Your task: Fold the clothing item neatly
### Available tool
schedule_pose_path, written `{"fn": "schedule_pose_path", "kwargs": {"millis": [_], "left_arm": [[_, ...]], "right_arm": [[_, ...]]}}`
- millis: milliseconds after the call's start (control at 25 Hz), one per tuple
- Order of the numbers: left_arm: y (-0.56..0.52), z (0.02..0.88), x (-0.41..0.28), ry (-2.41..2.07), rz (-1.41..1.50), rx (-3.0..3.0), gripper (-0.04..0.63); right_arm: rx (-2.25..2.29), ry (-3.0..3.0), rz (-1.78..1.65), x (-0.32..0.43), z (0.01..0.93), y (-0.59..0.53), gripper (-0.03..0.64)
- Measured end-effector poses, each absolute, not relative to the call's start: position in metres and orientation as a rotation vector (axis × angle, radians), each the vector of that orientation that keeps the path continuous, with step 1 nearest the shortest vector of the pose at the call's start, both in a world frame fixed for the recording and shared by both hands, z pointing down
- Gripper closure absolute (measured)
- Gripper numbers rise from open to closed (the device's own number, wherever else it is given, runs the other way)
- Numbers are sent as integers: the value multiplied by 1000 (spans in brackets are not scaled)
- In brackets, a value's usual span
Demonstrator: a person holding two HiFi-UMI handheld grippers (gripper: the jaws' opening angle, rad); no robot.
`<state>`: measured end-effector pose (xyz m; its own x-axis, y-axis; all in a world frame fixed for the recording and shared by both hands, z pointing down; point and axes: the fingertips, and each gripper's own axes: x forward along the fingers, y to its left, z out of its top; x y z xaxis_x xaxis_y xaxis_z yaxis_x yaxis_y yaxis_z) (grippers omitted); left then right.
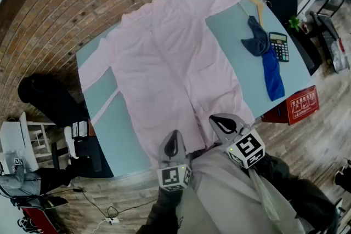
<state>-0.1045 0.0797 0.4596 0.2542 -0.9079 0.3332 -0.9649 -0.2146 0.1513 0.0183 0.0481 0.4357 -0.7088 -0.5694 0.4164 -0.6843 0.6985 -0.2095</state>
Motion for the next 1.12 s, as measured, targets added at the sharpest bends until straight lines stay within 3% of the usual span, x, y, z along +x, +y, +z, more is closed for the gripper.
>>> {"fn": "schedule_pose_path", "kwargs": {"millis": [1120], "left_arm": [[88, 475, -95, -1718, 277, 2170, 588]], "right_arm": [[1042, -2577, 603, 37, 457, 51, 615]]}}
